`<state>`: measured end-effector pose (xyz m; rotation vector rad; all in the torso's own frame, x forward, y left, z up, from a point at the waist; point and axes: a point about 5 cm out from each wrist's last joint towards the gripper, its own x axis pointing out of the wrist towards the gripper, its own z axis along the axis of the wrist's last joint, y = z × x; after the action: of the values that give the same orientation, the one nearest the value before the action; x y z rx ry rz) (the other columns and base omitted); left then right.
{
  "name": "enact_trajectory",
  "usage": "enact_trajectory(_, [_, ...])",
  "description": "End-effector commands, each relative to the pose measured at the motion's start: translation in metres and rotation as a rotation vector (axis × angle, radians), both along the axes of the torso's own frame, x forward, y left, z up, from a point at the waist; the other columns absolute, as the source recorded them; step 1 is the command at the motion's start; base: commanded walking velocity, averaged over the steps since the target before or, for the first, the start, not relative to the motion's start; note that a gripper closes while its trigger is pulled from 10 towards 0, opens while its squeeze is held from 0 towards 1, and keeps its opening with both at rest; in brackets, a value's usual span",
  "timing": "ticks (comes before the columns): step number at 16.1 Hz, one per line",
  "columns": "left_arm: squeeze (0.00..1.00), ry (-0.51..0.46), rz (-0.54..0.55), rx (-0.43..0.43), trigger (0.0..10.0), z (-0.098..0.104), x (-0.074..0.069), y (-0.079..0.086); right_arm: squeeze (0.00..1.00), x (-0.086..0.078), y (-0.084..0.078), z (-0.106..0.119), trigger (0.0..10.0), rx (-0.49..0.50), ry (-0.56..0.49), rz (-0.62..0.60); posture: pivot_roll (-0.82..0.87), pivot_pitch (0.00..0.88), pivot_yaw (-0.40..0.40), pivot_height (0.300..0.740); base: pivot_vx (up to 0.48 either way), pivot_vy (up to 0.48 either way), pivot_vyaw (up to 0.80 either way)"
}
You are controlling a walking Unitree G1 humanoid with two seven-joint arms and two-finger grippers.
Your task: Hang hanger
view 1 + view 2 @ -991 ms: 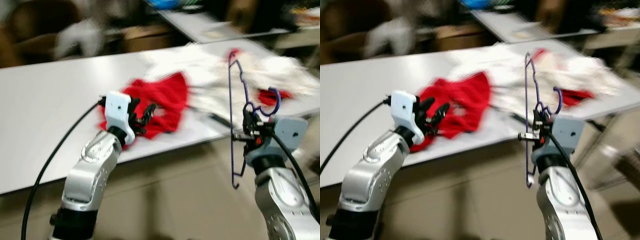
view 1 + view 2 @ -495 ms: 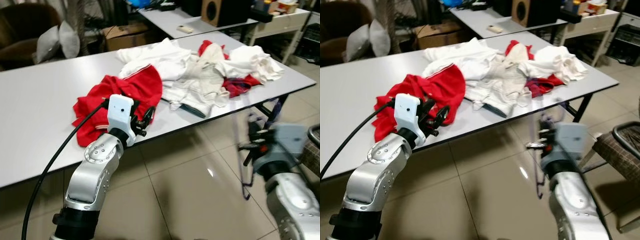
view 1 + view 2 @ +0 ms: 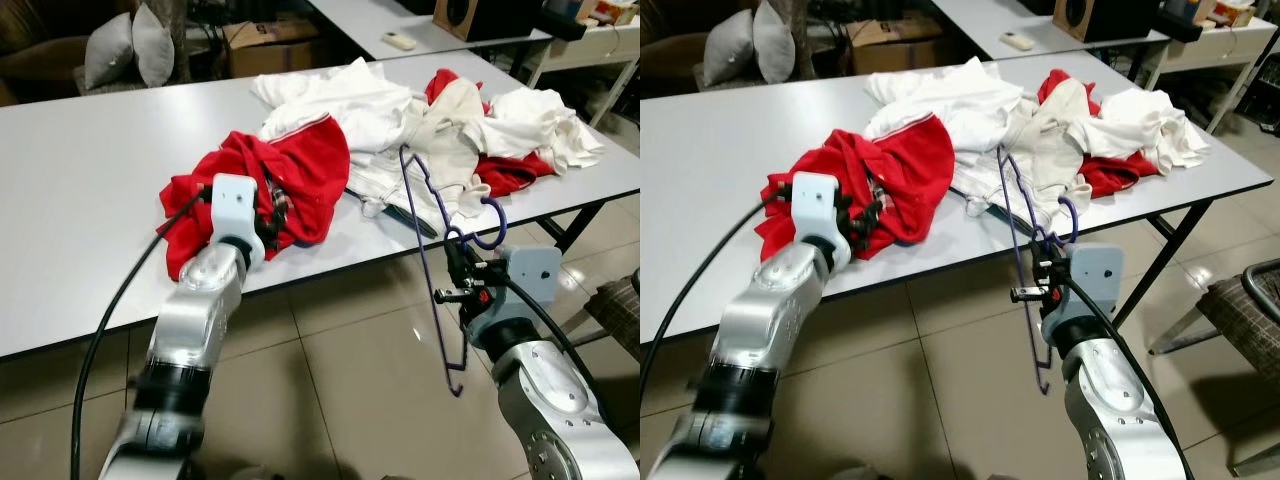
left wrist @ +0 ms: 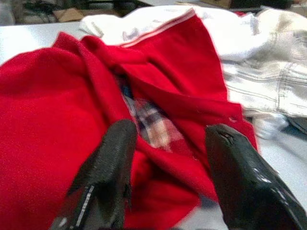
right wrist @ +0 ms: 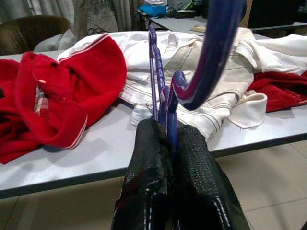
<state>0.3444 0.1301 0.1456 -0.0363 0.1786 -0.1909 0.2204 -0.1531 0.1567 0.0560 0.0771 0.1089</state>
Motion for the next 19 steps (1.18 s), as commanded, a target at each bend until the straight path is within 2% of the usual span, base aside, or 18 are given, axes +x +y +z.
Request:
enact_trajectory(1, [0.20,0.028,0.036,-0.023,10.0,-0.004,0.007,0.002,0.00,-0.001,-0.003,0.002,10.0,-0.002,-0.014,-0.009,-0.10,0.035,0.020,0.740,0.000,0.000,0.00])
enact_trajectory(2, [0.11,0.071,0.044,-0.058,10.0,-0.007,0.014,0.001,0.00,-0.002,-0.005,0.003,10.0,-0.008,-0.014,-0.015,-0.12,0.035,0.030,0.740,0.000,0.000,0.00])
enact_trajectory(4, [0.00,0.095,-0.002,-0.153,10.0,-0.007,0.020,-0.007,0.00,-0.004,-0.008,0.004,10.0,-0.013,-0.018,-0.031,-0.13,0.038,0.039,0.740,0.000,0.000,0.00])
enact_trajectory(6, [0.00,0.137,-0.007,-0.213,10.0,-0.013,0.026,-0.012,0.00,-0.006,-0.009,0.004,10.0,-0.014,-0.018,-0.042,-0.14,0.040,0.042,0.740,0.000,0.000,0.00])
enact_trajectory(7, [0.00,0.171,-0.015,-0.284,10.0,-0.019,0.030,-0.018,0.00,-0.007,-0.008,0.004,10.0,-0.014,-0.015,-0.040,-0.14,0.044,0.038,0.740,0.000,0.000,0.00])
enact_trajectory(8, [0.00,0.180,-0.011,-0.292,10.0,-0.022,0.030,-0.019,0.00,-0.007,-0.007,0.004,10.0,-0.016,-0.014,-0.036,-0.15,0.045,0.036,0.740,0.000,0.000,0.00])
enact_trajectory(9, [0.00,0.191,0.006,-0.286,7.6,-0.025,0.032,-0.019,0.00,-0.007,-0.007,0.004,10.0,-0.020,-0.012,-0.029,-0.15,0.046,0.036,0.740,0.000,0.000,0.00])
enact_trajectory(10, [0.00,0.193,0.030,-0.304,3.1,-0.026,0.034,-0.017,0.00,-0.007,-0.006,0.004,10.0,-0.024,-0.011,-0.023,-0.16,0.047,0.032,0.740,0.000,0.000,0.00])
enact_trajectory(11, [0.00,0.187,0.066,-0.324,1.9,-0.026,0.037,-0.014,0.00,-0.008,-0.006,0.004,10.0,-0.027,-0.010,-0.020,-0.16,0.047,0.030,0.740,0.000,0.000,0.00])
enact_trajectory(12, [0.00,0.185,0.087,-0.329,0.0,-0.025,0.038,-0.012,0.00,-0.008,-0.006,0.004,10.0,-0.028,-0.010,-0.019,-0.16,0.048,0.026,0.740,0.000,0.000,0.00])
enact_trajectory(15, [0.00,0.173,0.146,-0.328,0.0,-0.025,0.042,-0.004,0.00,-0.009,-0.007,0.004,10.0,-0.034,-0.006,-0.014,-0.17,0.048,0.019,0.740,0.000,0.000,0.00])
enact_trajectory(17, [0.00,0.162,0.134,-0.323,0.0,-0.024,0.043,-0.005,0.00,-0.009,-0.008,0.004,10.0,-0.039,-0.003,-0.009,-0.17,0.047,0.017,0.740,0.000,0.000,0.00])
enact_trajectory(19, [0.00,0.160,0.099,-0.264,0.0,-0.027,0.042,-0.009,0.00,-0.008,-0.007,0.004,10.0,-0.042,0.000,0.000,-0.16,0.044,0.012,0.740,0.000,0.000,0.00])
